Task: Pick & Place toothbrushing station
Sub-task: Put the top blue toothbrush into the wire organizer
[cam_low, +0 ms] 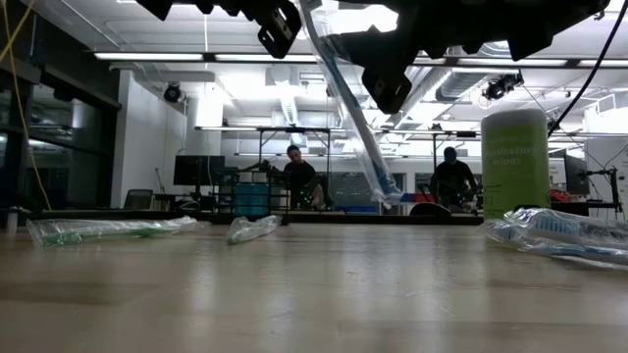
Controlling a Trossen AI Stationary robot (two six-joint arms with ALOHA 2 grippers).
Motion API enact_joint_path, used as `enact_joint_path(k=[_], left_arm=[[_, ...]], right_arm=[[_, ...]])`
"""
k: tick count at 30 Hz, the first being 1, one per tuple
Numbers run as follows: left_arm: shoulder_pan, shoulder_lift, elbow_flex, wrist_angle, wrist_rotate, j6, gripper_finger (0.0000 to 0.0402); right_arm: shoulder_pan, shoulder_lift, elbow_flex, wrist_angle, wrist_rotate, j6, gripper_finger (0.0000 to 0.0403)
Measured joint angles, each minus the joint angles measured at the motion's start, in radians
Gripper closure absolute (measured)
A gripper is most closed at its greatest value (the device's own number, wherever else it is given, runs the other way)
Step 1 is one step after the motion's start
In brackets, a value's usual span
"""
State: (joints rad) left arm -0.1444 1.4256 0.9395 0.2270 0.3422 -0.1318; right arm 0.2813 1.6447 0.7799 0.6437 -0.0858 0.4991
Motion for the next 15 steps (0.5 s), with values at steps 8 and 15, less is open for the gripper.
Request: enact_joint_path(k=[8,15], left_arm=[[0.0,-0.063,0.0,-0.078,-0.036,0.004,0.0401],[0.0,-0.147,0.0,-0.223,-0.193,0.049,0.0401]], right_arm=[[-0.013,0.0,0.0,-0.031,0.031,-0.007,0.0218],[-0.039,0.0,0.0,-0.117,0.032,-0.007,0.0218]])
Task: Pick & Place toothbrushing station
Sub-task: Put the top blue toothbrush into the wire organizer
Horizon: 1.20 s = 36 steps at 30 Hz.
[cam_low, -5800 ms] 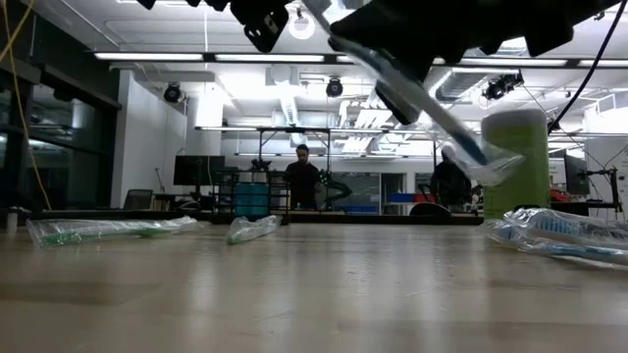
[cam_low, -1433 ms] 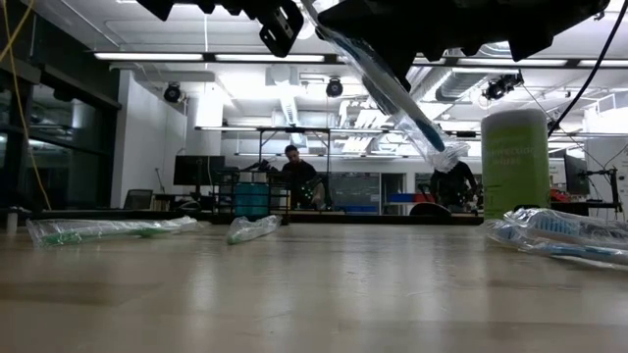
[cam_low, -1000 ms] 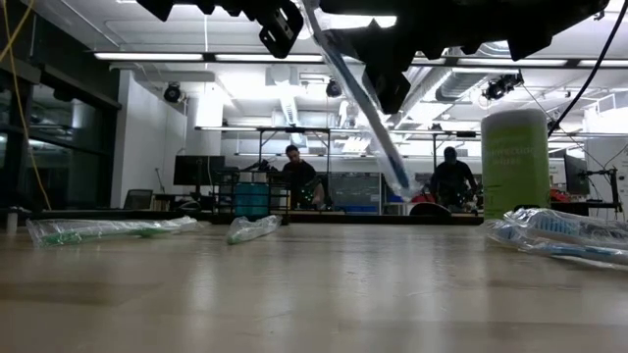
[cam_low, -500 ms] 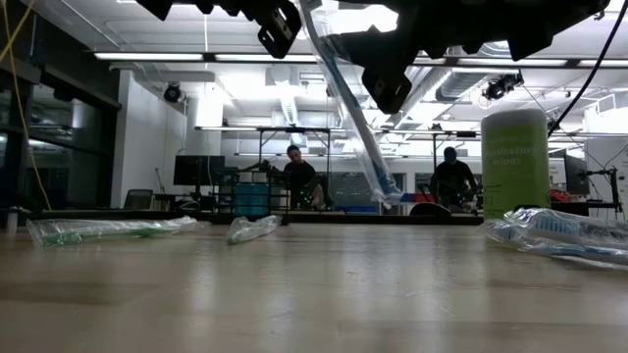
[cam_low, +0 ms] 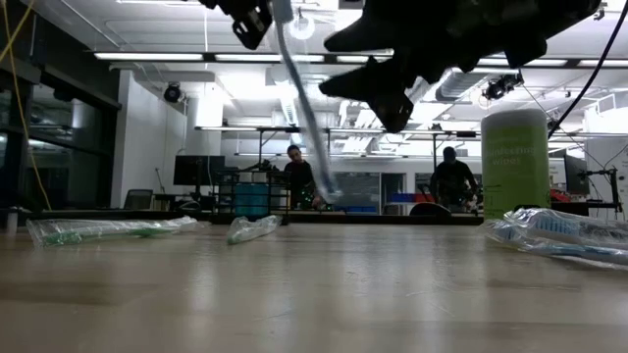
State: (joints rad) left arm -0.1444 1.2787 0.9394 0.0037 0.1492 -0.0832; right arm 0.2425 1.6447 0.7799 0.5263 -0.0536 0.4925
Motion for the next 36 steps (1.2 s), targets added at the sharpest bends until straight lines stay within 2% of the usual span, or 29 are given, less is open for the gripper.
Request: enact_joint_path(k=[5,15,22,27,36], left_arm=[[0.033,-0.066,0.0,-0.085,-0.078,0.007,0.0401],[0.236,-0.213,0.0,-0.194,-0.07,0.006,0.0401],[0.464,-0.286,0.0,-0.234,0.042,-0.019,0.0401],[0.627,-0.29,0.0,-0.238,0.092,-0.039,0.0401],[0.857,-0.299,0.0,-0.235,0.185,-0.033,0.0401]], right_arm=[[-0.004,0.0,0.0,-0.01,0.0,0.008,0.0218],[-0.002,0.0,0.0,-0.014,-0.002,0.012,0.0218],[-0.002,0.0,0.0,-0.014,-0.002,0.012,0.0218],[-0.002,0.0,0.0,-0.015,-0.002,0.012,0.0218],[-0.002,0.0,-0.001,-0.015,-0.006,0.011,0.0218]])
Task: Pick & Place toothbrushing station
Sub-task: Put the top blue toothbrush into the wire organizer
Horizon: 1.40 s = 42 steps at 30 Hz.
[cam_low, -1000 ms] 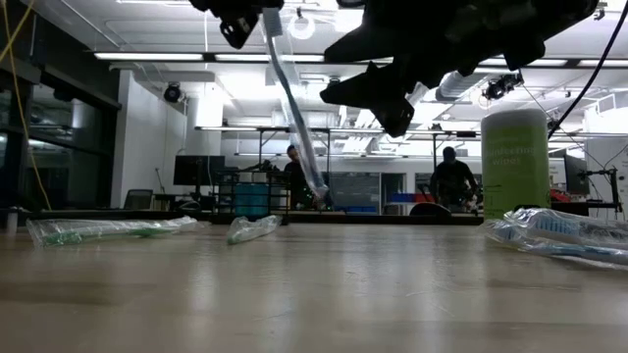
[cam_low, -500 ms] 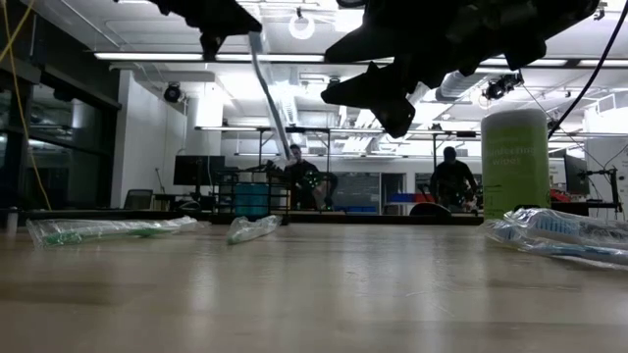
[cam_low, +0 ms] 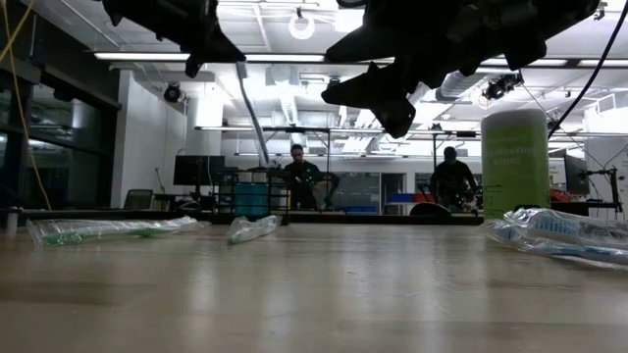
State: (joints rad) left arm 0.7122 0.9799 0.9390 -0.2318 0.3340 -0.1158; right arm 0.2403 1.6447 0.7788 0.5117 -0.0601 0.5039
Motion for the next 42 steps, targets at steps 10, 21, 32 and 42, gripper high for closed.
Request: enact_joint_path(k=[10,21,32,42], left_arm=[[0.245,-0.004,0.001,0.0,0.105,-0.011,0.0401],[0.334,-0.004,0.007,-0.017,0.12,-0.013,0.0401],[0.333,-0.004,0.007,-0.065,0.037,0.036,0.0401],[0.369,-0.013,0.011,-0.04,0.031,0.035,0.0401]], right_arm=[[0.0,0.0,0.0,0.0,0.0,-0.001,0.0218],[0.0,0.0,0.0,0.0,0.008,-0.004,0.0218],[0.0,0.0,0.0,0.0,0.006,-0.004,0.0218],[0.0,0.0,0.0,0.0,0.006,-0.004,0.0218]])
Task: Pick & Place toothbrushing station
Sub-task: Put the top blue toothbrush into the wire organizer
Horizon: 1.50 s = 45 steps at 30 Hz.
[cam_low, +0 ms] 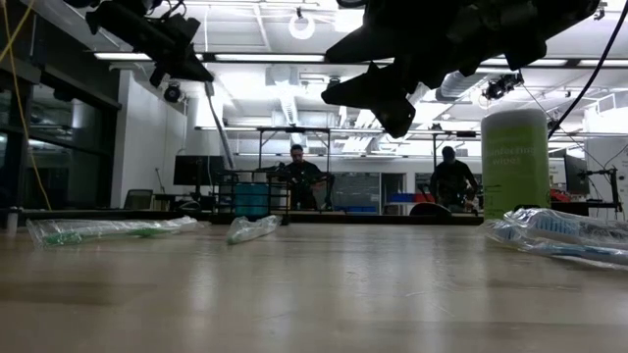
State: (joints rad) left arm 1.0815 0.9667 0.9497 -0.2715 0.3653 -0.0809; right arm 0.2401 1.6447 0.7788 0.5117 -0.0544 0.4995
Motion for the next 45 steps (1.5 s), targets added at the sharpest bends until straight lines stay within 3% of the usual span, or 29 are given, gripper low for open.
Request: enact_joint_path(k=[15,36,45], left_arm=[[0.016,-0.004,0.0,-0.012,0.085,-0.022,0.0401],[0.016,-0.004,0.0,-0.052,0.082,-0.018,0.0401],[0.016,-0.003,0.0,-0.077,0.012,0.004,0.0401]], right_arm=[[0.0,0.0,0.0,0.0,0.0,0.0,0.0218],[0.0,0.0,0.0,0.0,0.0,0.0,0.0218],[0.0,0.0,0.0,0.0,0.0,0.0,0.0218]])
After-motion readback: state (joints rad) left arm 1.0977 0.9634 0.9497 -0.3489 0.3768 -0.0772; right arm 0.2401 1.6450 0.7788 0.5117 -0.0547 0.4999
